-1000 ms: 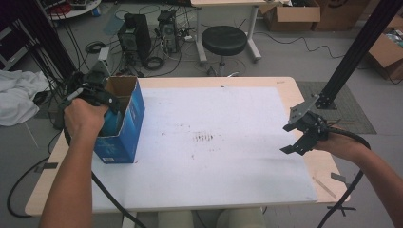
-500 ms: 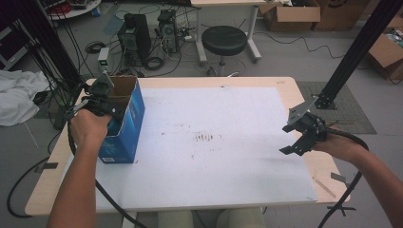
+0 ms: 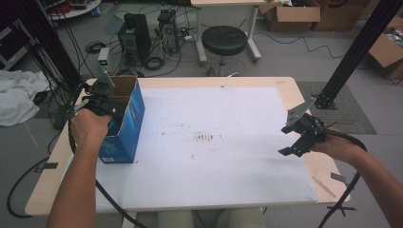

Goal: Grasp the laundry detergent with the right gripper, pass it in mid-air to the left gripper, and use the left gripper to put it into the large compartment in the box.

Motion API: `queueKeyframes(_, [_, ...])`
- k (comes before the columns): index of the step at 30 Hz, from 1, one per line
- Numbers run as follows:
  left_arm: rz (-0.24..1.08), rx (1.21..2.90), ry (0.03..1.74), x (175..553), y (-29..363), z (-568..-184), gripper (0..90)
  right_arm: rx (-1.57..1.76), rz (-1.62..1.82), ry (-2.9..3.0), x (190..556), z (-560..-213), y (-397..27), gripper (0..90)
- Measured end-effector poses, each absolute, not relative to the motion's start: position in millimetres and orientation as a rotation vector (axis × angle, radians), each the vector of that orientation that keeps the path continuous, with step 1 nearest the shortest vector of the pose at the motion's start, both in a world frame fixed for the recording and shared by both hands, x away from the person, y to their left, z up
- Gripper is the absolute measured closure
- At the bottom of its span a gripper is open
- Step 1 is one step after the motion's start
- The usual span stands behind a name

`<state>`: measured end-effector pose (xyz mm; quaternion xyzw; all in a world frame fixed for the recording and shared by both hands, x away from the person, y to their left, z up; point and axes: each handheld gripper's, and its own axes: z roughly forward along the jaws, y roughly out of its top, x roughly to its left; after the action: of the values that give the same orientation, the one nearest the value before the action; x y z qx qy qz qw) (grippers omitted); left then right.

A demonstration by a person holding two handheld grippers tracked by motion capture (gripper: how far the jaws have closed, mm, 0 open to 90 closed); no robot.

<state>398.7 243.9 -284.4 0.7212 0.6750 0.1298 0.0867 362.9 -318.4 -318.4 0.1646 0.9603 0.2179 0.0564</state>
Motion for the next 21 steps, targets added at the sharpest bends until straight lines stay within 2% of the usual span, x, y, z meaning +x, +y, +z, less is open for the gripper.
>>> queueKeyframes(6, [0.385, 2.139, 2.01, 398.3, 245.2, -284.9, 37.4, 0.497, 0.656, 2.915, 362.3, -319.8, -318.8, 17.0])
queueKeyframes(21, [0.379, 2.105, 2.004, 395.8, 245.3, -282.4, 29.7, 0.492, 0.666, 2.916, 360.5, -320.9, -319.5, 17.2])
